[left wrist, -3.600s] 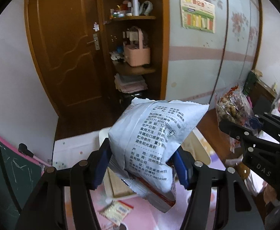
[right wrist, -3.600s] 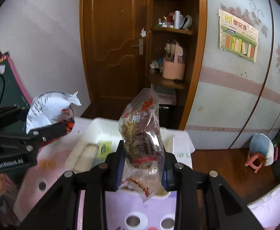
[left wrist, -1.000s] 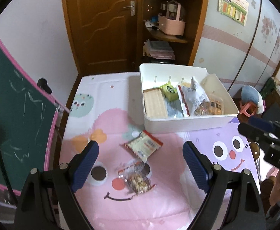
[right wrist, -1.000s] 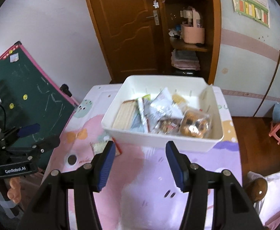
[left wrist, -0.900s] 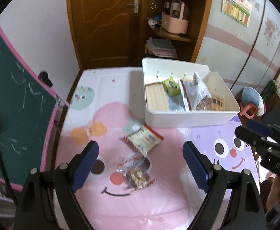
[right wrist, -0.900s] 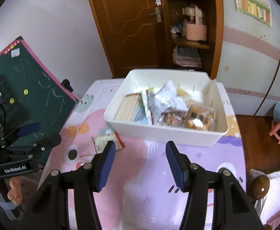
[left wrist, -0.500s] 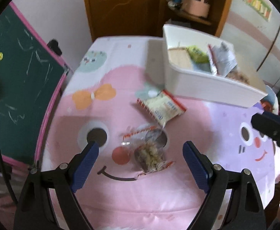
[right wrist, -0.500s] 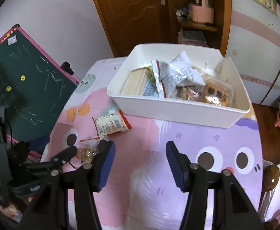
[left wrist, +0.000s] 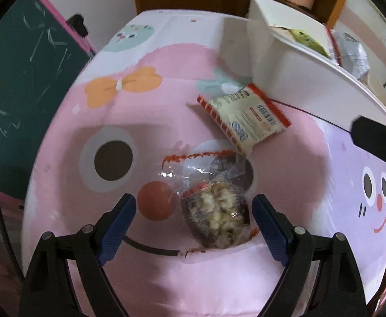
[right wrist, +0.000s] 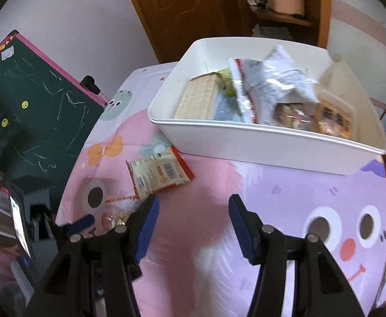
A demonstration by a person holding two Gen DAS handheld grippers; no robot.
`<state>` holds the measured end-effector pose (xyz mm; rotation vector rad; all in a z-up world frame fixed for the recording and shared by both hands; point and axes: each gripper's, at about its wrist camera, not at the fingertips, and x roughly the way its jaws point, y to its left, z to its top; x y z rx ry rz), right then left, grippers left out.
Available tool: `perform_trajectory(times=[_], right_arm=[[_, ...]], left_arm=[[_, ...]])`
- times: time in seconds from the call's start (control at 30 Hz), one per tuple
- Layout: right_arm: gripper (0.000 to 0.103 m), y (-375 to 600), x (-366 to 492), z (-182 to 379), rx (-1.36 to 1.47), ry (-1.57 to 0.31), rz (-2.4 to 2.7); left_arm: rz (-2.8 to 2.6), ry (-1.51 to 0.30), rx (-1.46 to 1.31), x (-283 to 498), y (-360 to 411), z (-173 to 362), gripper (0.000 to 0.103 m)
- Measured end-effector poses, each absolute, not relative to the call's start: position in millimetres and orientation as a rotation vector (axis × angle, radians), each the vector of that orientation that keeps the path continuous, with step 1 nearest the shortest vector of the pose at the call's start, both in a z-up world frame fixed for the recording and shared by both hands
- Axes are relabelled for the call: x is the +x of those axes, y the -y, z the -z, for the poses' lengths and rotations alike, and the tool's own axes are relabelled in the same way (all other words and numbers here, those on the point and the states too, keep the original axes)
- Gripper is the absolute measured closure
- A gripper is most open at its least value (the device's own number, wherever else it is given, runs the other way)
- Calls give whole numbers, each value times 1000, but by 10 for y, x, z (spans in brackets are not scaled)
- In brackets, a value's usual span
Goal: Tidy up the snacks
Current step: 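Grasp the clear peanut bag with left tool while right tool grasps the cream wafer pack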
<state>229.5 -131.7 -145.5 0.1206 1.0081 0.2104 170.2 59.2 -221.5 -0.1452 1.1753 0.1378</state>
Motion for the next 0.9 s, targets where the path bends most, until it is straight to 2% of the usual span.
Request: perform_trajectory(times=[0.13,0.2,0.27,0.33,0.5,0.67,0.9], right_arm=[[47,1146,2572,1593,140,-1045,-248],[41,1050,2692,1657,137,-1064,-248],[31,928,2777,1706,111,-1058,-251],[25,809,2844,1747,80,-1053,-254],[14,570,2961,1875,-30,-1035,-254],[13,439,2993,2006,-162,-1043,-289],[13,382,3042,2169,-202,-1112,-339]], left_arm=[[-133,-1188,-186,1730,-677,2290,17],[-117,-1170,-178,1703,-707,2271,26],[-111,-1159,-177,1670,-755,2253,43],[-94,-1153,-199,1641,-834,2240,48],[-64,-1156,-276,1561,-1047,2203,51],[-45,-1169,-313,1521,-1148,2199,51],[-34,-1171,-333,1527,-1152,2199,51]])
